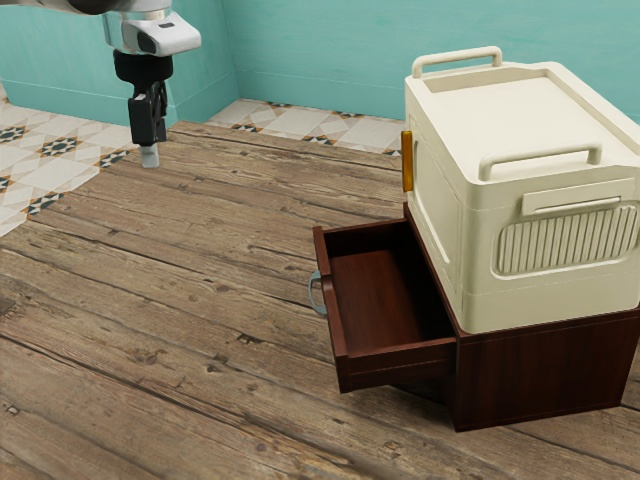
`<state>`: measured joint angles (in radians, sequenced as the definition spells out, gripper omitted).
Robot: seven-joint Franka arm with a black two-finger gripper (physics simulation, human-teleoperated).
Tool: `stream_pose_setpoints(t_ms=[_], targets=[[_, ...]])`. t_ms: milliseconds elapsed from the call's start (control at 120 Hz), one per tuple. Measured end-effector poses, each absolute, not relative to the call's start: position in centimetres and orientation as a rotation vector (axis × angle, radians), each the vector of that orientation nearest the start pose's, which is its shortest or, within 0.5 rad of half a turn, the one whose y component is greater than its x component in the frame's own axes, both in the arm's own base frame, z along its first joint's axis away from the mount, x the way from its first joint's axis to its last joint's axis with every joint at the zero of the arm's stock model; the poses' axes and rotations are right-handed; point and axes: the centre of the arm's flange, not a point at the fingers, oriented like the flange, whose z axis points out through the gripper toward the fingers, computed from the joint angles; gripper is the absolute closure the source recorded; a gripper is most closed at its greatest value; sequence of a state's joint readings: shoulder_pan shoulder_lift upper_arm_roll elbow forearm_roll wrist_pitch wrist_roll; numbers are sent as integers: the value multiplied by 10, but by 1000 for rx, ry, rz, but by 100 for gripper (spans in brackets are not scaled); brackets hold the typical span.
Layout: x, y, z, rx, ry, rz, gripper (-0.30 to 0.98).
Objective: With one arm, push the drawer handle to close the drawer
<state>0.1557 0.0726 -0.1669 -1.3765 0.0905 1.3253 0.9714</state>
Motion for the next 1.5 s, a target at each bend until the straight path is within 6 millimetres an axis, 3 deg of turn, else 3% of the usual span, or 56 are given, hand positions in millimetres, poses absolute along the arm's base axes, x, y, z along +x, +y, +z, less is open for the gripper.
stream_pose_setpoints(t_ms=[183,233,317,350,400,483,567,692,908,975,1092,1175,1350,1433,1500], targets=[[549,24,657,-2812,1424,197,0],[531,26,698,-2786,1392,91,0],[479,18,764,-2757,1362,-64,0],[468,0,773,-2736,1406,-80,0],[467,-31,770,-2707,1502,-61,0],[481,-37,721,-2767,1539,109,3],[495,-30,657,-2838,1527,298,25],[502,-22,563,-2900,1481,473,53],[525,-21,475,-2935,1433,419,72],[535,-22,458,-2946,1419,362,74],[549,-27,445,-2944,1415,260,76],[552,-44,437,-2934,1447,217,77],[533,-85,418,-2909,1525,206,78],[539,-98,403,-2909,1555,199,78],[553,-94,401,-2919,1541,162,78]])
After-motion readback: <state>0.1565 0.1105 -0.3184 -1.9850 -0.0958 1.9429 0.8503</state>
